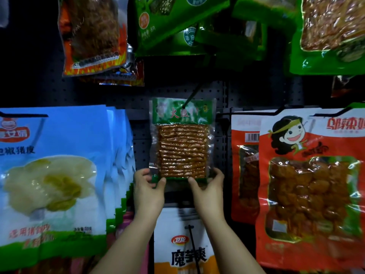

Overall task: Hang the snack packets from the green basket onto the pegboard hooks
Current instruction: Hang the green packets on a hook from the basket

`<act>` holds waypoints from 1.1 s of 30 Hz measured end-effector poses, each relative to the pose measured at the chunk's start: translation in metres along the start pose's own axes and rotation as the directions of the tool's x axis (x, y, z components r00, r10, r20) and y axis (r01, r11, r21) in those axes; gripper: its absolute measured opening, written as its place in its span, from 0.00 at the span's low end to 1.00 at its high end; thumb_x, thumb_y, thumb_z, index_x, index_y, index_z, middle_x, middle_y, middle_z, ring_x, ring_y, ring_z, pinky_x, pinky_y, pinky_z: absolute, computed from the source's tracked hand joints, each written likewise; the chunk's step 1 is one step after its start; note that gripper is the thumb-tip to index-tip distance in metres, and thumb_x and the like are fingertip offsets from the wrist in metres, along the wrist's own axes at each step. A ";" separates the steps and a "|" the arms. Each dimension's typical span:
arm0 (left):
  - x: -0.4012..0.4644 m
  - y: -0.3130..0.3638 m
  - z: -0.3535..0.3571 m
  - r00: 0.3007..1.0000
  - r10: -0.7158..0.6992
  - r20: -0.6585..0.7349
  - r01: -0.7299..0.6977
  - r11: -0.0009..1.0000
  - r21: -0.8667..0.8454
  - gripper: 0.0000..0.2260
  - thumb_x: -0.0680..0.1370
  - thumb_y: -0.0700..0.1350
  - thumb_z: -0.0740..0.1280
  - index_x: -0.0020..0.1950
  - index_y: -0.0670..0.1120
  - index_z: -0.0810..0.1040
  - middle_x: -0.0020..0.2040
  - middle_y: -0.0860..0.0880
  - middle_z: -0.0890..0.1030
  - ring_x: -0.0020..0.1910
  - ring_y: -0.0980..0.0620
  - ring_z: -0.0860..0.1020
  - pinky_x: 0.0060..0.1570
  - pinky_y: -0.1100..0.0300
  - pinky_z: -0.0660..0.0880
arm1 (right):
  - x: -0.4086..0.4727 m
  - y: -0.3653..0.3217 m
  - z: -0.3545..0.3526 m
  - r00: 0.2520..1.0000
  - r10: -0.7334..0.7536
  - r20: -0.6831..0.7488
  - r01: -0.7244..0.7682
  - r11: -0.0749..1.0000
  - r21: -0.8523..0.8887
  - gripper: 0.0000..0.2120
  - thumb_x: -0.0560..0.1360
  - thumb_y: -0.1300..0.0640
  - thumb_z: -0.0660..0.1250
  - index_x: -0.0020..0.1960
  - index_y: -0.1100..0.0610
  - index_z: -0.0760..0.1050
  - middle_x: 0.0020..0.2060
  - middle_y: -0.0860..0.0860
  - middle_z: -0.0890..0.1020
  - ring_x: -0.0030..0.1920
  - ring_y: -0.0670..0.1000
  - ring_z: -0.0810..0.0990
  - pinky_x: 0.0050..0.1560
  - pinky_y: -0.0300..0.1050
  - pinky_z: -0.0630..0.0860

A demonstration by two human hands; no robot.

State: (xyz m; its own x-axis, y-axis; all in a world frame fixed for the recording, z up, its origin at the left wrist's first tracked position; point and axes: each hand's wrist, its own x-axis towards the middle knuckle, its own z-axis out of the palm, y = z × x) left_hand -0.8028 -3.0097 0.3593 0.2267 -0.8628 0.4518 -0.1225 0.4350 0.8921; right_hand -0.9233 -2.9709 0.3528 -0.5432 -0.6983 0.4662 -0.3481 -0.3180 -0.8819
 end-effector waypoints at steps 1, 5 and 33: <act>-0.006 -0.006 -0.002 0.999 -0.040 0.026 0.040 0.999 -0.014 0.18 0.75 0.40 0.69 0.61 0.45 0.67 0.53 0.48 0.76 0.48 0.51 0.76 0.47 0.57 0.73 | -0.007 0.003 -0.005 0.998 0.043 0.049 -0.045 0.998 0.035 0.36 0.73 0.56 0.71 0.73 0.58 0.55 0.59 0.53 0.75 0.59 0.53 0.77 0.52 0.37 0.74; -0.041 -0.031 -0.016 0.972 -0.191 0.135 0.197 0.980 -0.032 0.19 0.76 0.42 0.69 0.64 0.43 0.67 0.54 0.44 0.76 0.49 0.45 0.77 0.49 0.52 0.74 | -0.047 0.015 -0.030 0.977 0.179 0.113 -0.181 0.983 0.005 0.38 0.74 0.52 0.70 0.74 0.61 0.52 0.47 0.52 0.73 0.54 0.55 0.78 0.48 0.40 0.72; -0.575 -0.350 -0.021 0.223 -0.566 0.794 0.320 0.812 0.489 0.12 0.74 0.33 0.67 0.41 0.51 0.76 0.38 0.50 0.80 0.37 0.55 0.78 0.44 0.61 0.73 | -0.560 0.379 -0.316 0.433 0.866 -0.250 -0.896 0.384 -0.221 0.09 0.74 0.61 0.68 0.38 0.49 0.76 0.30 0.46 0.79 0.33 0.47 0.77 0.40 0.48 0.74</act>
State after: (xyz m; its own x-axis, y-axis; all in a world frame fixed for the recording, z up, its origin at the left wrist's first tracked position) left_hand -0.8702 -2.6605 -0.2126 -0.6473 -0.6427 -0.4098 -0.4994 -0.0486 0.8650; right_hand -0.9928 -2.4975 -0.2197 -0.7273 -0.4175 -0.5448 0.1843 0.6458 -0.7409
